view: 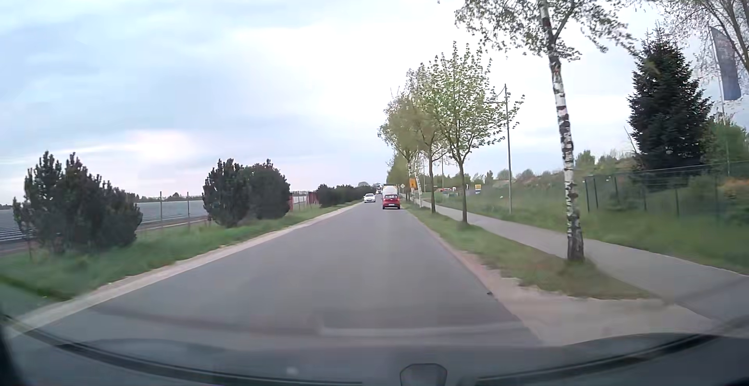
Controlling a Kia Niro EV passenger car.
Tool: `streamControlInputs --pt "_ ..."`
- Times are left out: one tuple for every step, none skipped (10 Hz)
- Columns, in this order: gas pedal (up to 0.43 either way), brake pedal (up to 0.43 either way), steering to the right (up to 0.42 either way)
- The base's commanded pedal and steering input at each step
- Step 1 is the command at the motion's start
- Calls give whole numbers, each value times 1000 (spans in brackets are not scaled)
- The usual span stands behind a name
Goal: Follow the waypoints while adhering to traffic rules and regulations
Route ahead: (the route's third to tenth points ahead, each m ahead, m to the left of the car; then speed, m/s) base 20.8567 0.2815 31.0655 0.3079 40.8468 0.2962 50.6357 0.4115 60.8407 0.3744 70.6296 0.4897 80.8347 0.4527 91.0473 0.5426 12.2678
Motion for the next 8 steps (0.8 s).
streamControlInputs --pt "157 0 -1" --pt "157 0 -1" --pt "157 0 -1" --pt "157 0 -2" --pt "157 0 -2" --pt "157 0 -2" --pt "157 0 -2" --pt "157 0 -2"
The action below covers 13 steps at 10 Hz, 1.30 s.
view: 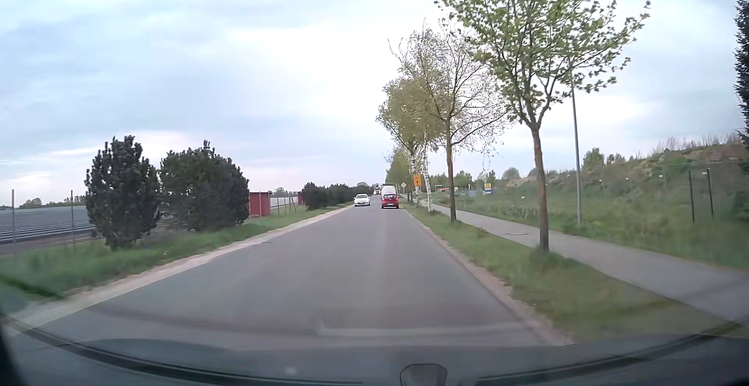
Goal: Follow the waypoints while adhering to traffic rules and regulations
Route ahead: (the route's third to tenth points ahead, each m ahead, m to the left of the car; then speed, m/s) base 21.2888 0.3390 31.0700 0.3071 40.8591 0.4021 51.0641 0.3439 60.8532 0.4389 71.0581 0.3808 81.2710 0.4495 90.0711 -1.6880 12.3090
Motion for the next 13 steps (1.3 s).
streamControlInputs --pt "157 0 -2" --pt "157 0 -3" --pt "157 0 -4" --pt "157 0 -4" --pt "157 0 -5" --pt "157 0 -5" --pt "150 0 -5" --pt "150 0 -5" --pt "150 0 -5" --pt "138 0 -5" --pt "138 0 -5" --pt "138 0 -5" --pt "138 0 -5"
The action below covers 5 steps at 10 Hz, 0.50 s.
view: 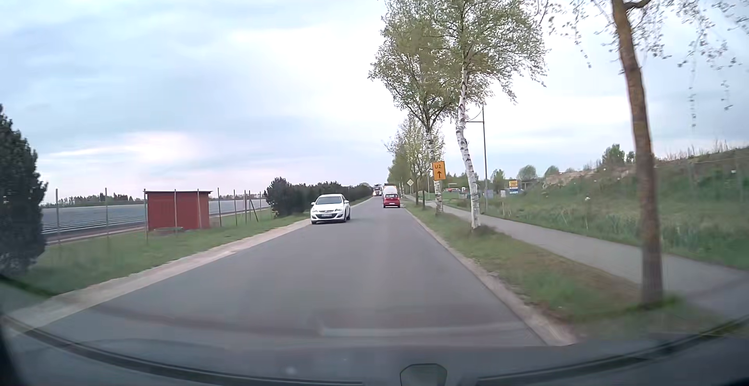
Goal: Follow the waypoints while adhering to traffic rules and regulations
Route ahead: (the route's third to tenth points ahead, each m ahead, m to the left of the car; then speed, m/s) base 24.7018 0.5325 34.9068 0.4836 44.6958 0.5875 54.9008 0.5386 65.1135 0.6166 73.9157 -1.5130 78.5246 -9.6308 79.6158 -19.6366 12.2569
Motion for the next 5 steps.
streamControlInputs --pt "138 0 -5" --pt "138 0 -5" --pt "138 0 -5" --pt "118 0 -5" --pt "98 0 -5"
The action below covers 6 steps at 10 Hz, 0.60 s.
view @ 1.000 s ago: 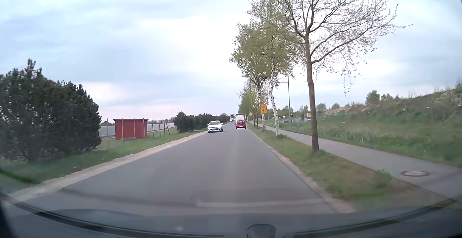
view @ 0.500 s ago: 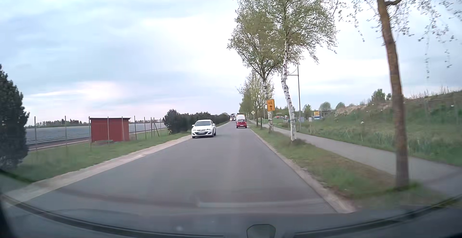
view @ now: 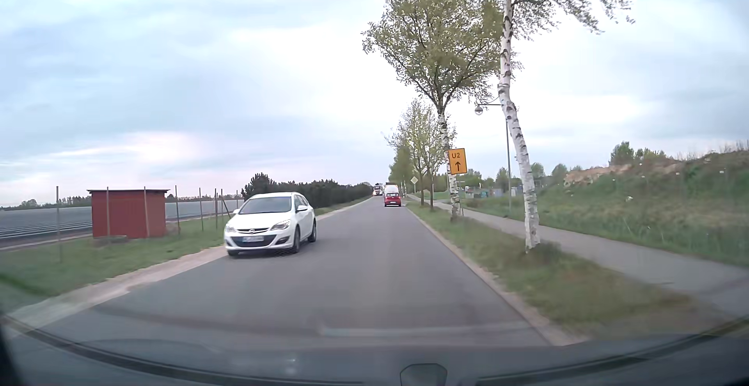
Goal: Follow the waypoints while adhering to traffic rules and regulations
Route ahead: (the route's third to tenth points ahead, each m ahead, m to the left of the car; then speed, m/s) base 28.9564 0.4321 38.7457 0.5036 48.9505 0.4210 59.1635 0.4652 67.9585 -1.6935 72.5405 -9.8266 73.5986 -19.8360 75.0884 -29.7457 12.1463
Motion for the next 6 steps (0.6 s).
streamControlInputs --pt "98 0 -5" --pt "98 0 -5" --pt "98 0 -4" --pt "98 0 -4" --pt "87 0 -4" --pt "79 0 -4"
